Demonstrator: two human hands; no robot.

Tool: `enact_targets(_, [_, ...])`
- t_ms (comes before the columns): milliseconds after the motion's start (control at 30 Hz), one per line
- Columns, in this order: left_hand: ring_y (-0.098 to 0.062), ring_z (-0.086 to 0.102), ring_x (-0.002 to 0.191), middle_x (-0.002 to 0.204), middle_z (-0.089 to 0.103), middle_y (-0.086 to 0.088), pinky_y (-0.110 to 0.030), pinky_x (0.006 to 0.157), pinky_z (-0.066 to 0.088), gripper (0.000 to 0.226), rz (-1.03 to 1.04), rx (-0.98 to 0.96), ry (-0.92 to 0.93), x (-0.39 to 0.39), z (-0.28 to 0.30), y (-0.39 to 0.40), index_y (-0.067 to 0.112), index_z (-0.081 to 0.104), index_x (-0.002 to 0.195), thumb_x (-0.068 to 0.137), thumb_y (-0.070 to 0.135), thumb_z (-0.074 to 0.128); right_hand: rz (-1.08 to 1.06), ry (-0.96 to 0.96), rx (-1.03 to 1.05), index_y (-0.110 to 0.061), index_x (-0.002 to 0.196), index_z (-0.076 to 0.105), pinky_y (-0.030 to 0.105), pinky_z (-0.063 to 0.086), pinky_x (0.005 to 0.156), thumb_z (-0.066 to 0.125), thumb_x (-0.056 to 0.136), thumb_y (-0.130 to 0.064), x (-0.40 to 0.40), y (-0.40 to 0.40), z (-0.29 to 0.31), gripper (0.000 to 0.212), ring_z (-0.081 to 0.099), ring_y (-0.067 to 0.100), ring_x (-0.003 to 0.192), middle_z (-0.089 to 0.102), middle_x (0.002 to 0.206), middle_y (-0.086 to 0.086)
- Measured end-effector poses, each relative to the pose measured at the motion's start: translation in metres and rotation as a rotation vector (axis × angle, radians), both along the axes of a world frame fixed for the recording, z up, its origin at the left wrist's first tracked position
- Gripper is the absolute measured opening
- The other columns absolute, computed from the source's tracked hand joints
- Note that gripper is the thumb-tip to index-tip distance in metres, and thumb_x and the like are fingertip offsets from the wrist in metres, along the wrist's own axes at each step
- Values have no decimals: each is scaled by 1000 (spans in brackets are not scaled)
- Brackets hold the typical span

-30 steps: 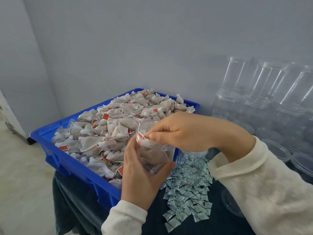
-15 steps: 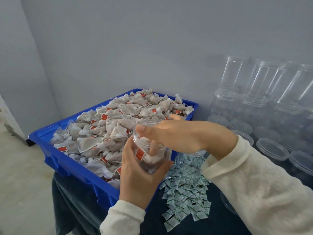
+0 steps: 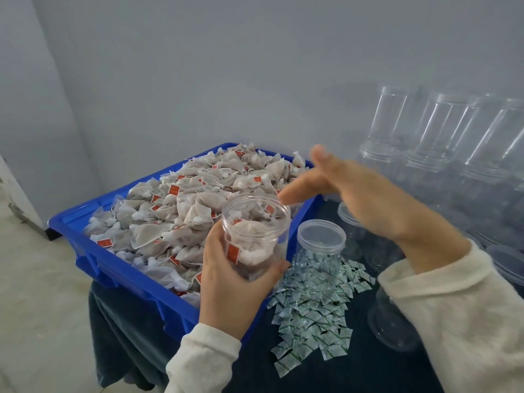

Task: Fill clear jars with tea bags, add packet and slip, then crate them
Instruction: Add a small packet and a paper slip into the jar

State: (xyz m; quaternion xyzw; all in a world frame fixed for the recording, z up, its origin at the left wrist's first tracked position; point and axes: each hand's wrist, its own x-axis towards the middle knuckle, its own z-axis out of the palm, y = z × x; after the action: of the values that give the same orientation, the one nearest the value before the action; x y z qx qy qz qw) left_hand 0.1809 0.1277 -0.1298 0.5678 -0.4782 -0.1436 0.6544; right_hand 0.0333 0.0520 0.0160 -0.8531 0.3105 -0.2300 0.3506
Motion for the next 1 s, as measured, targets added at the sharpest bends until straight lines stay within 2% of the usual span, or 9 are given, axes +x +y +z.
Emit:
enact_targets(100, [5,50,115,123,51,20,-16,96,47,108,-18,-1,-20,-1,3,0,20,38,136,46,61,78,-173,-141,-18,-34,84,76,-1,39,75,24,87,-71,-37,8,-18,65,65,-10,85,73,86,-21])
enact_targets(200, [7,50,114,123,50,21,-8,92,44,104,-48,-30,-42,-8,6,0,21,37,134,47,61,78,-355,-104,102,-26,80,74,12,48,75,44,88,-55,-61,11,-54,42,68,-4,77,74,82,-16])
enact_targets(333, [-2,53,118,125,52,15,-25,95,49,106,-119,-64,-4,-26,7,4,15,38,137,51,56,85,-513,179,57,-25,74,72,30,53,74,62,89,-38,-82,14,-115,22,67,11,75,72,75,-8])
enact_targets(433, [-13,56,119,125,55,8,-39,95,52,103,-181,-64,36,-41,-1,9,14,40,135,50,49,85,-559,326,79,-32,80,71,19,49,66,64,90,-34,-85,25,-160,12,62,2,70,68,73,-14])
enact_targets(500, [-11,57,116,122,56,12,-33,94,52,99,-202,-53,33,-50,-9,13,16,43,133,50,48,85,-564,394,23,-28,101,71,19,45,70,62,91,-37,-79,31,-186,16,58,1,75,68,89,-13])
enact_targets(567, [-4,57,113,117,56,25,-19,90,50,92,-213,-46,45,-57,-18,18,27,43,129,49,49,83,-569,414,18,-25,114,66,24,45,75,60,91,-38,-69,34,-205,27,58,9,85,65,105,-5])
enact_targets(700, [3,57,110,116,56,30,-7,84,46,88,-236,-17,95,-65,-39,24,32,44,124,47,46,86,-594,431,4,-16,99,63,29,44,73,59,88,-32,-57,34,-220,20,54,16,86,52,99,-2])
enact_targets(867, [-2,55,117,122,55,25,-24,95,51,106,-261,94,116,-63,-71,27,30,41,132,40,51,91,-612,364,-32,-17,99,66,26,43,75,62,87,-26,-59,28,-225,15,56,15,87,55,96,-3])
enact_targets(1000, [11,51,114,121,51,35,-1,83,41,101,-230,113,121,-61,-81,27,42,41,127,38,54,87,-627,193,45,-19,88,72,20,47,71,70,83,-20,-66,31,-221,6,61,9,77,67,84,-7])
